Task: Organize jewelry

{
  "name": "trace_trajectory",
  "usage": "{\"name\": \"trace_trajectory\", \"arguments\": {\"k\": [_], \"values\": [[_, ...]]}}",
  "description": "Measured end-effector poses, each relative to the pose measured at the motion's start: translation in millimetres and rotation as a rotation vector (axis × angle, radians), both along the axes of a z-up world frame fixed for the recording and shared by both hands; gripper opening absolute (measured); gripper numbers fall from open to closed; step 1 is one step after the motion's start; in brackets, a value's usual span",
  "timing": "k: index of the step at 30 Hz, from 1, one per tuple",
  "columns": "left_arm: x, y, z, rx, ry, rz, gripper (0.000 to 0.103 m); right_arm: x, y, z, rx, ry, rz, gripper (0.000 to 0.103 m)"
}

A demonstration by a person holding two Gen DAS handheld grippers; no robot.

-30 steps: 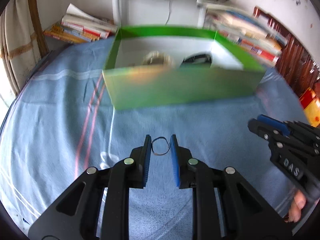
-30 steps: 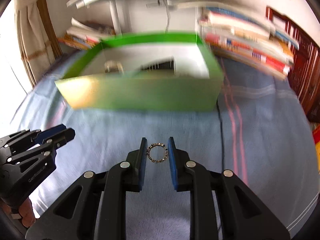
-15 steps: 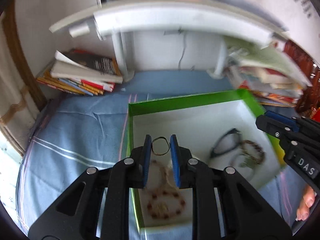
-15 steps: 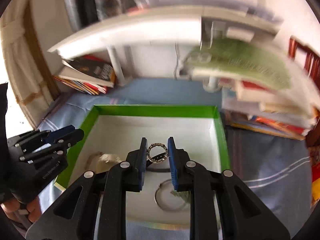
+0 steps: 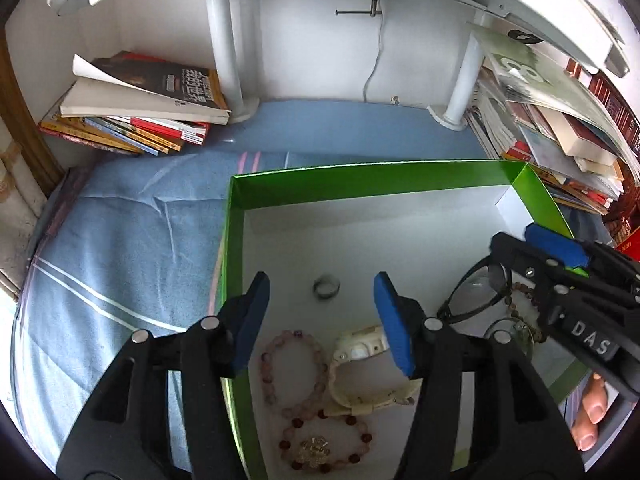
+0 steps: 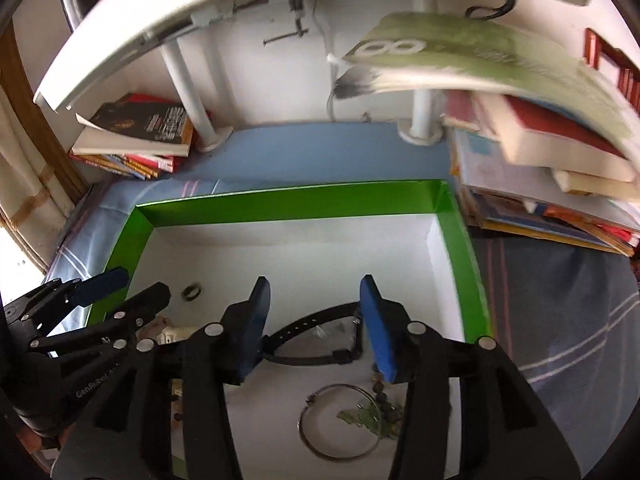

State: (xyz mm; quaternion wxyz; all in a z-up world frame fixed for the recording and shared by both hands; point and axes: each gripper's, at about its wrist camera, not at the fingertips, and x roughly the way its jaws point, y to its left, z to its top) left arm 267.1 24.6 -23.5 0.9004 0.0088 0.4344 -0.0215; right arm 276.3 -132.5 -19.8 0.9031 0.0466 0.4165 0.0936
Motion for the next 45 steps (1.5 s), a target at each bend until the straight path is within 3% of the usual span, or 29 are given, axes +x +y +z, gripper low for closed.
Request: {"name": "trace_trajectory", "arguments": {"k": [2,10,15,23,29,45], "values": [[-10,0,6,0.030,-0.028,0.026,0.057,-17,-4,9,-0.003,-0.041,-0.006,0.047],[-102,5,41,0.056,-0.235,0.078,0.078,-119,-20,53,-0.027,-0.254,0.010,0.086],[-150,10,50,0.052,-0.315,0.111,0.085,-172,-30,61,-0.025,-0.358,-0.028,0.100],[-212,-3,58,0.055,-0.417,0.109,0.098,-211,-38,44,-0.057,-0.354,-0.107,0.100],[-238,-19,55,0.070,-0.450,0.059,0.099,-226,-33,44,-0.103,-0.392,-0.107,0.100],[-239,-20,54,0.065,-0.446,0.059,0.099,-228,-31,45,-0.116,-0.393,-0.113,0.100]]}}
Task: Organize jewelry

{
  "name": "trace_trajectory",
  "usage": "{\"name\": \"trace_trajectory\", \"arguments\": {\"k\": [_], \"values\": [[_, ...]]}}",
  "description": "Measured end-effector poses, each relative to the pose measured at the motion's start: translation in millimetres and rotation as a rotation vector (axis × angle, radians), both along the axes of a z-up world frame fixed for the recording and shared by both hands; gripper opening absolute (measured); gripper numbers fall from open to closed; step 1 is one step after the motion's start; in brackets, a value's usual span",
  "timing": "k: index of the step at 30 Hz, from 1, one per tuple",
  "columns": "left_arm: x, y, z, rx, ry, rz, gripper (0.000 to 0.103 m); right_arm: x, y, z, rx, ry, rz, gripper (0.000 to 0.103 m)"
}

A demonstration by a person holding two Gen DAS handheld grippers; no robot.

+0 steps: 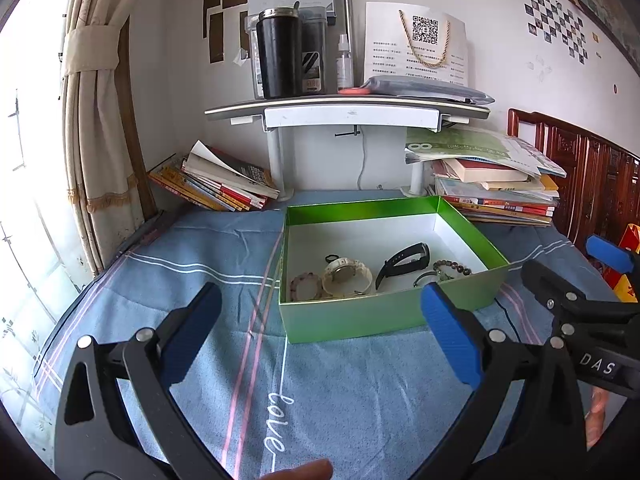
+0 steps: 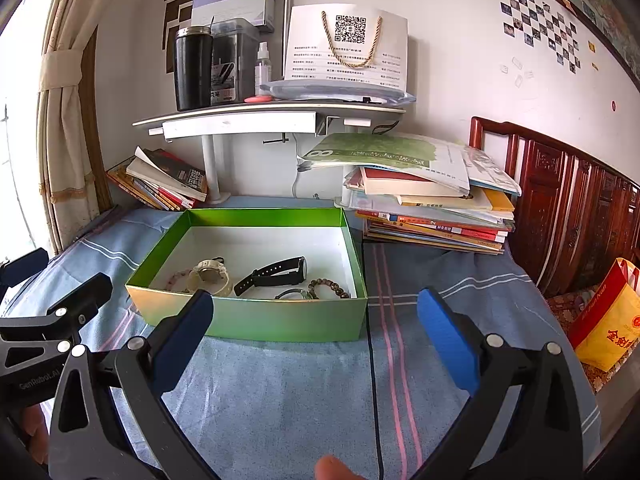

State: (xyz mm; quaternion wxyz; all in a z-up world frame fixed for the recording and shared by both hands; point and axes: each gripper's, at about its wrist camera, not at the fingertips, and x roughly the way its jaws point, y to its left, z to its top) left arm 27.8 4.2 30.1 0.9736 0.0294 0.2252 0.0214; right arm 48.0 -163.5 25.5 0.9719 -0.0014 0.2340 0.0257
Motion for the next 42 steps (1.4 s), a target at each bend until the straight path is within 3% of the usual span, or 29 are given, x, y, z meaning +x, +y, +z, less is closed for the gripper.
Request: {"name": "trace_trajectory", "arguments": {"k": [42], "values": [[2.6,3.6,-2.9,0.004,0.021,0.005,0.099,-3.3,-2.3,-1.3,0.000,0.000,-0.005,0.100]]}}
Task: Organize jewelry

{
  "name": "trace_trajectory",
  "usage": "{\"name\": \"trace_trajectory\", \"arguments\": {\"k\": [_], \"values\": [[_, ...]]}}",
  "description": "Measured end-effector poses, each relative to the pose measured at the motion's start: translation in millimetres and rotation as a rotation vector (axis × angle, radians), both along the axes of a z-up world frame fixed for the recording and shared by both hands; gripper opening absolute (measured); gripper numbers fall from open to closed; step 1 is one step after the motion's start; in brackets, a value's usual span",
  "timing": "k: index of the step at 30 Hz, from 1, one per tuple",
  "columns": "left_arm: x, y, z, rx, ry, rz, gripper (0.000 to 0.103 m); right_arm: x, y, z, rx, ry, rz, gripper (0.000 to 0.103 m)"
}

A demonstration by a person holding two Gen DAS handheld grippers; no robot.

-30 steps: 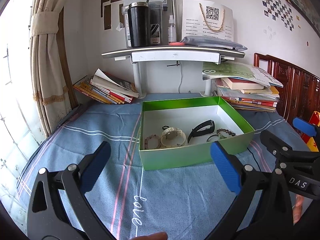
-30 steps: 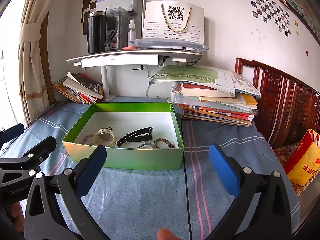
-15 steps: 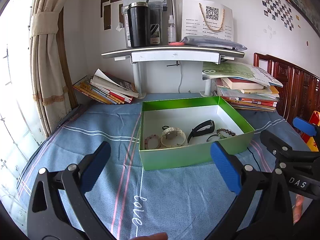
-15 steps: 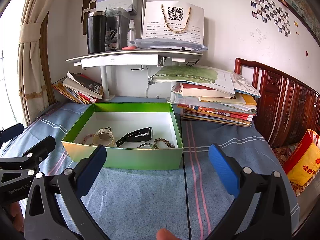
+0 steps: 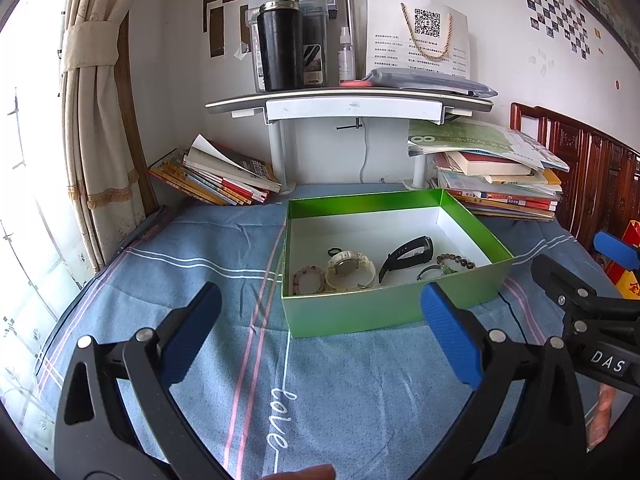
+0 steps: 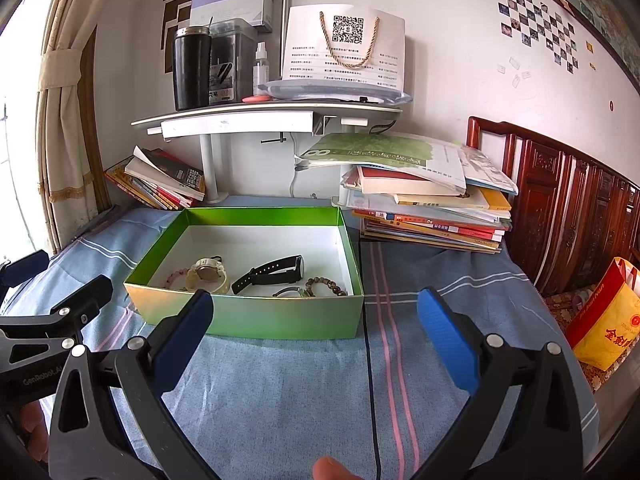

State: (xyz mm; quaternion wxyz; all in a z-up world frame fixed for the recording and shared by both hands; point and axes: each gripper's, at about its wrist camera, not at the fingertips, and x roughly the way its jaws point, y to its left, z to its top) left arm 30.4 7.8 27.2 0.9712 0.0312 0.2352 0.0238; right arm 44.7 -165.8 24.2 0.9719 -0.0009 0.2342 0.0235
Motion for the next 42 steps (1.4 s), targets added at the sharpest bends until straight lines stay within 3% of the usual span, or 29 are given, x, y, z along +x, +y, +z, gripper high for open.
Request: {"name": "trace_trajectory", "arguments": {"k": [42], "values": [[0.8,-0.6,-4.1,0.019,0.011,0.011,0.099,0.1,0.8,-4.9,-0.004,0.016,0.000,0.100]]}}
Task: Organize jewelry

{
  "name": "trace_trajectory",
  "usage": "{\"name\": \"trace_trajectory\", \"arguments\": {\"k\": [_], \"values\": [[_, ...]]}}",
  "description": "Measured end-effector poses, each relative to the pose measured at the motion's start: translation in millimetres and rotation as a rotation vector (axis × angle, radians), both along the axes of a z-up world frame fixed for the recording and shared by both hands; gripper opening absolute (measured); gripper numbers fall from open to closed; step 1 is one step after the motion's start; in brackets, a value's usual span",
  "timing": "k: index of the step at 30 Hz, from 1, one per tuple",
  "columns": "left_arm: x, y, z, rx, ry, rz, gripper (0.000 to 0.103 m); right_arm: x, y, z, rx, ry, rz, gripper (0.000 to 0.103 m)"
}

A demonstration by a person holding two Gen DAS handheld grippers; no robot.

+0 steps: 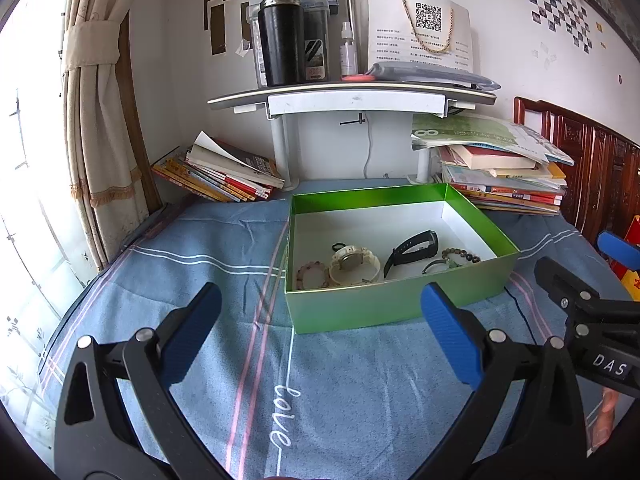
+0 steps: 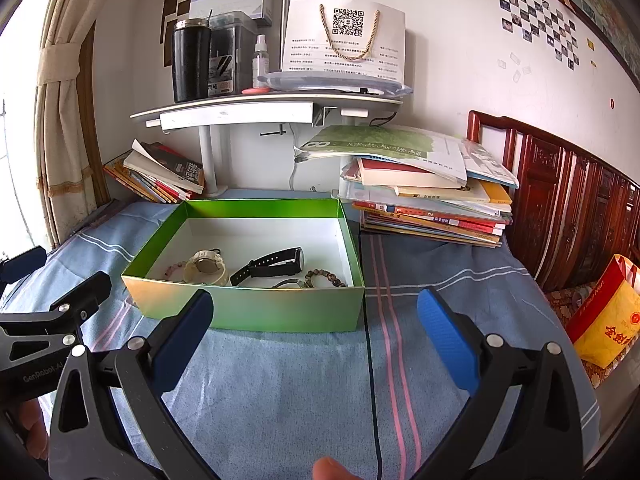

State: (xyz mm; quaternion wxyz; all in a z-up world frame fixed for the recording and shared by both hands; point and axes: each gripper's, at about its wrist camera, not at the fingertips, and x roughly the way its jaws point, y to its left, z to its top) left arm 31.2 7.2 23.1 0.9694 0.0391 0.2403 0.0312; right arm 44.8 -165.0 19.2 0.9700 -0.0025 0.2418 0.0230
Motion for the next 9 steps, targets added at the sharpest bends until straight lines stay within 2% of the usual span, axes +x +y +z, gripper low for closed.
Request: {"name": "trace_trajectory", "arguments": {"k": [9], "values": [[-0.3,0.0,-0.1,-0.006,0.004,-0.004,0.099,1.1,0.3,-1.1,0.000,0.008,0.000,0.100]]}}
